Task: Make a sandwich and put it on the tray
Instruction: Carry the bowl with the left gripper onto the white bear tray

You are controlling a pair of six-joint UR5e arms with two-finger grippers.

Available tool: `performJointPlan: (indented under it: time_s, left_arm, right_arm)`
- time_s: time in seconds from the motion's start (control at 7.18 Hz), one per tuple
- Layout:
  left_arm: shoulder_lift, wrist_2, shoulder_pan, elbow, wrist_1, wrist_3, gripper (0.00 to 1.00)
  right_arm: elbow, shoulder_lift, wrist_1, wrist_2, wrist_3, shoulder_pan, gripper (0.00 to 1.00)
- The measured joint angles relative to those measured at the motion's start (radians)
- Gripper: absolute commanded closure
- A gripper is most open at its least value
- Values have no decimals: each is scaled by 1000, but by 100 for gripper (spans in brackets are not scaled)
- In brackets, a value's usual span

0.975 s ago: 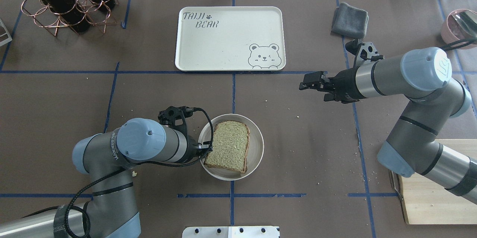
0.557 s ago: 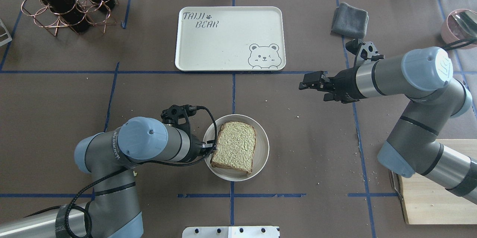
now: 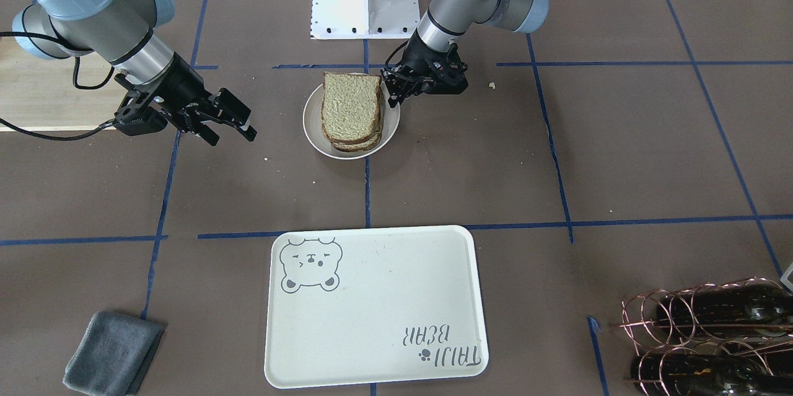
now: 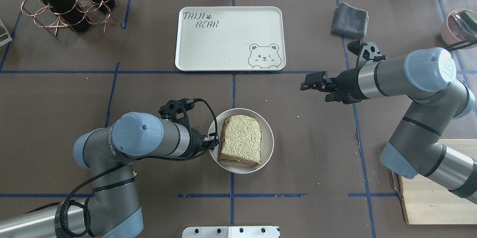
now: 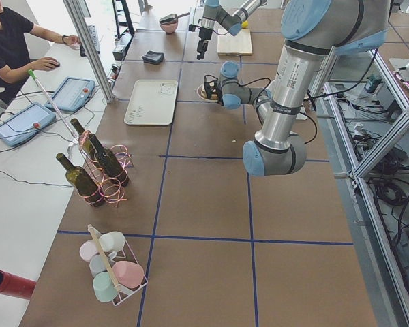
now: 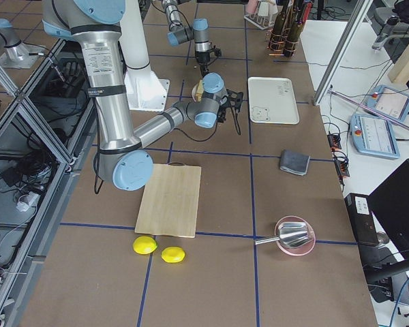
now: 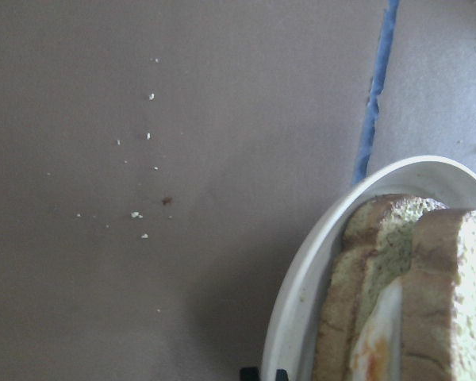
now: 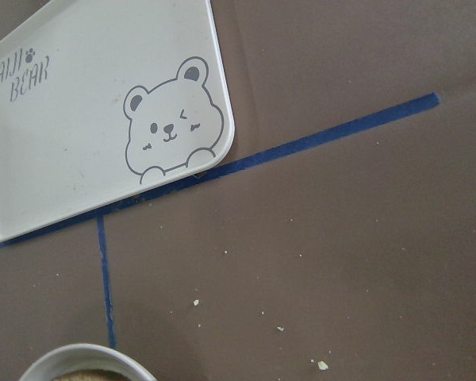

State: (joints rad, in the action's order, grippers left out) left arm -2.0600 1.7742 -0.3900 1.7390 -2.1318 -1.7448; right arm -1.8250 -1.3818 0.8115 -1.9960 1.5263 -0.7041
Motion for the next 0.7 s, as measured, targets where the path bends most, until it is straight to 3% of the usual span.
performJointPlan:
  time_s: [0.28,0.7]
  left_arm:
    - [-32,0,-61,-31,-48,-124,100]
    - [-227,2,-173,-275,-73,-268,100]
  right_arm:
    - [-34,-43,-1,-2,0,0,0]
    - [-77,-98,-4,-2,0,0,0]
